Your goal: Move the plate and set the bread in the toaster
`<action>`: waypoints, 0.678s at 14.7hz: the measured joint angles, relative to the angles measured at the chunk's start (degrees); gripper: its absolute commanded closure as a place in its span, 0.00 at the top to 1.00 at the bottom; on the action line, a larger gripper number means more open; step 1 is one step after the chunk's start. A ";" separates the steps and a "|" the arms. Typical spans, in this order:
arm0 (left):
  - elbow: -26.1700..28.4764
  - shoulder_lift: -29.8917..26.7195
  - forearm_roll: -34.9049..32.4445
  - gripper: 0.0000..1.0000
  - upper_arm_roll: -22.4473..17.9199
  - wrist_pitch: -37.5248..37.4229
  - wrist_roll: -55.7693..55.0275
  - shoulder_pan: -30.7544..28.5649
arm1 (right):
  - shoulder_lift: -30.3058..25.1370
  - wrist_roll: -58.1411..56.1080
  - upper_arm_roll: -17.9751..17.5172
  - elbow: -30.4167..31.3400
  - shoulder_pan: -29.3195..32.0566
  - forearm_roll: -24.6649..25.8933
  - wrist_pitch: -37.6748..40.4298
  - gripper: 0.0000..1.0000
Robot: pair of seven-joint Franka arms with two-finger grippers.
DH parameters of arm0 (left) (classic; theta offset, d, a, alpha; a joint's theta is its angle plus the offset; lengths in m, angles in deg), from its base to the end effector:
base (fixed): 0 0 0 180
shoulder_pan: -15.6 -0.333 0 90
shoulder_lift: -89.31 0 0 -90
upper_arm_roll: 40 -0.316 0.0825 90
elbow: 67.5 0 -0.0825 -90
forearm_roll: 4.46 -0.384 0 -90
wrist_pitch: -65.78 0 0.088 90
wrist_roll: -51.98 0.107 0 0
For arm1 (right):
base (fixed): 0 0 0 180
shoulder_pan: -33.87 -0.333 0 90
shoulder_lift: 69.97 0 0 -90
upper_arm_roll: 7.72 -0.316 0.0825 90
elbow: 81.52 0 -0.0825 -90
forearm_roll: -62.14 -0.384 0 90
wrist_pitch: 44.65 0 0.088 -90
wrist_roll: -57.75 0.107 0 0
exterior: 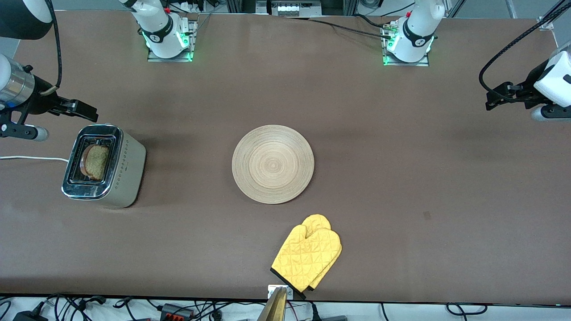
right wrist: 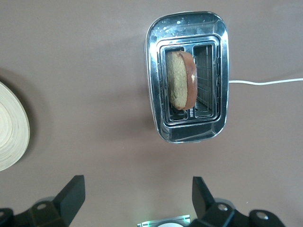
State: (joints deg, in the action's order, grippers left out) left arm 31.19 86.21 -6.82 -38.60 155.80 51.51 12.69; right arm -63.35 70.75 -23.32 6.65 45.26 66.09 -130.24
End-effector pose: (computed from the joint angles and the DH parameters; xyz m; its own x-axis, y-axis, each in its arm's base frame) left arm 0.5324 0.0181 0.5828 0.9947 0.0346 -0.0967 0.0305 -0.9986 -0.0431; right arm 0.5763 0.0262 0.5702 0.9774 -0.1556 -0.1432 -0.1465 -0.9866 0.0717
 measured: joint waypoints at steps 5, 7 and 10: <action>0.00 0.00 0.00 1.00 0.00 -0.04 0.00 0.00 | 0.04 -0.58 -0.01 0.00 0.00 0.00 0.00 1.00; 0.00 0.00 0.00 1.00 0.00 -0.10 0.00 0.00 | 0.04 -1.47 -0.08 0.00 -0.01 0.00 0.00 1.00; 0.00 0.00 0.00 1.00 0.00 -0.21 0.00 -0.02 | 0.04 -2.26 -0.09 0.00 -0.02 0.00 0.00 1.00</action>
State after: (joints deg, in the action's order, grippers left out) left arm 31.19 86.21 -6.82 -38.60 155.60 51.51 12.67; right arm -63.31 68.49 -23.42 6.65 45.23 66.09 -130.24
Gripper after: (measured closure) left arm 0.000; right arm 0.000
